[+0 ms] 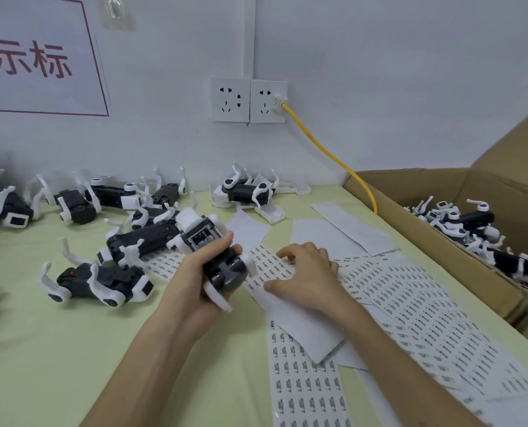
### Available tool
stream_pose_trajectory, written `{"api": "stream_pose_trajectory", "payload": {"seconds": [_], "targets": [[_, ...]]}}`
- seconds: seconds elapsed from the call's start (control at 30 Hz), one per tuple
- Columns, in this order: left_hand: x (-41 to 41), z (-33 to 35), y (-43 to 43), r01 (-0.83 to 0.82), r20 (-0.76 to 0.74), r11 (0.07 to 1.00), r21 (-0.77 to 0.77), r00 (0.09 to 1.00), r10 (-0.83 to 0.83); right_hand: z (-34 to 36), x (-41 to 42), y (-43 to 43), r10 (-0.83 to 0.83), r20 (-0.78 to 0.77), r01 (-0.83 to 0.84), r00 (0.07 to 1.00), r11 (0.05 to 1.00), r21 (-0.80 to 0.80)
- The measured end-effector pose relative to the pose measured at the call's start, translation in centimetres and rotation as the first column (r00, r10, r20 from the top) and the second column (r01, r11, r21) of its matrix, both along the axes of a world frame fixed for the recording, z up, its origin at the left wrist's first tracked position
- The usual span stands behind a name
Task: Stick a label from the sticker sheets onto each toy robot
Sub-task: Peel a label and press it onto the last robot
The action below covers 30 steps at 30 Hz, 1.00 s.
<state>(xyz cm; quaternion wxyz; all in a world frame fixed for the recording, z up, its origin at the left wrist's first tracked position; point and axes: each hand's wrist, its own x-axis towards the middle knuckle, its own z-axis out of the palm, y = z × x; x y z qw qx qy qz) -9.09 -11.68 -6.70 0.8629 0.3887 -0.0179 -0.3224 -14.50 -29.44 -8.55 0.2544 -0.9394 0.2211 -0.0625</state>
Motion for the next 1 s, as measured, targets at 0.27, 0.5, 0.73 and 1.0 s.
{"api": "stream_pose_trajectory", "payload": {"seconds": [0.27,0.5,0.73,1.0], "targets": [[-0.2,0.4,0.0,-0.051,0.007,0.996,0.073,0.999,0.05,1.6,-0.9,-0.9,-0.127,0.524,-0.054,0.842,0.947,0.315],[-0.7,0.2,0.1,0.17,0.196,0.98,0.1,0.962,-0.187,2.3,-1.0,-1.5,-0.214,0.708,-0.17,0.673,0.886,0.43],[-0.9,0.3,0.6,0.264,0.348,0.947,0.184,0.883,-0.314,2.2,-0.8,-1.4,-0.174,0.723,-0.27,0.669,0.849,0.454],[-1.1,0.2,0.4,0.277,0.442,0.919,0.281,0.813,-0.38,2.7,-1.0,-1.4,-0.092,0.735,-0.369,0.672,0.819,0.44]]}}
